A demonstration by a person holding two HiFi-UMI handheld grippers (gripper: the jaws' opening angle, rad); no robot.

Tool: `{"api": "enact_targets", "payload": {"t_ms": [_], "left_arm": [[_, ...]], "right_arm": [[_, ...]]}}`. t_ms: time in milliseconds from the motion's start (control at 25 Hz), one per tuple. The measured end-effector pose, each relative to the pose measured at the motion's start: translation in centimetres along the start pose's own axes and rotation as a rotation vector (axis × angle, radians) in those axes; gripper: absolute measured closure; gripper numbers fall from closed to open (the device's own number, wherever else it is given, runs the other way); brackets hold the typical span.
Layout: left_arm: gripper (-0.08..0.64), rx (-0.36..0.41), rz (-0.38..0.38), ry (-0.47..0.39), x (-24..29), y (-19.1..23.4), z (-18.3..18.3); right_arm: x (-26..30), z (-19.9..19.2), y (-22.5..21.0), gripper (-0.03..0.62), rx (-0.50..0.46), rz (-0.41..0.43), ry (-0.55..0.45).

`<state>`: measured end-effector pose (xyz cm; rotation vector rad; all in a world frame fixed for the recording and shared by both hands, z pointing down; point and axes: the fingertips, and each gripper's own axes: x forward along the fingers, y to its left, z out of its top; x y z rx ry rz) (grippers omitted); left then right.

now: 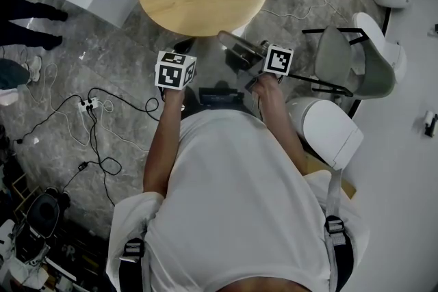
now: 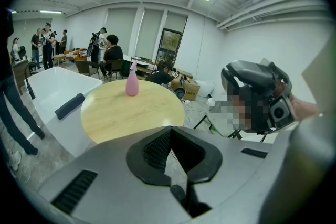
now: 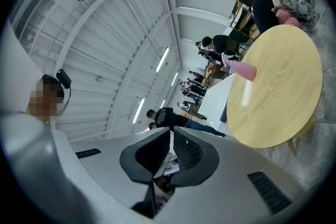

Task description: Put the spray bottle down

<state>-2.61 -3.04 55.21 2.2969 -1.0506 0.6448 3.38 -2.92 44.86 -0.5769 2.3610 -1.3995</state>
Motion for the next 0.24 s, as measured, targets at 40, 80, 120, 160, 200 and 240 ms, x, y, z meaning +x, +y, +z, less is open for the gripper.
{"api": "enact_targets", "payload": {"t_ms": [40, 80, 120, 160, 200, 240], "left_arm": [[0.555, 0.0, 0.0, 0.001, 0.02, 0.04, -0.05], [0.555, -0.001, -0.001, 0.002, 0.03, 0.07, -0.13], [0.555, -0.002, -0.001, 0.003, 0.02, 0.1, -0.22], [0.555, -0.003, -0.001, 0.003, 0.0, 0.11, -0.32], [0.555, -0.004, 0.0, 0.004, -0.03, 0.13, -0.42], [0.555, -0.005, 0.0, 0.004, -0.06, 0.14, -0.53]], "right_arm": [[-0.01, -0.01, -0.07, 0.561, -0.001, -0.002, 0.001], [-0.03, -0.05, -0.14, 0.561, -0.001, -0.004, 0.001], [-0.06, -0.1, -0.18, 0.561, -0.001, -0.006, 0.001], [-0.09, -0.17, -0.2, 0.561, -0.001, -0.008, 0.001], [-0.12, -0.25, -0.2, 0.561, -0.002, -0.008, 0.002], [-0.14, -0.32, -0.19, 0.561, -0.003, -0.009, 0.002]]}}
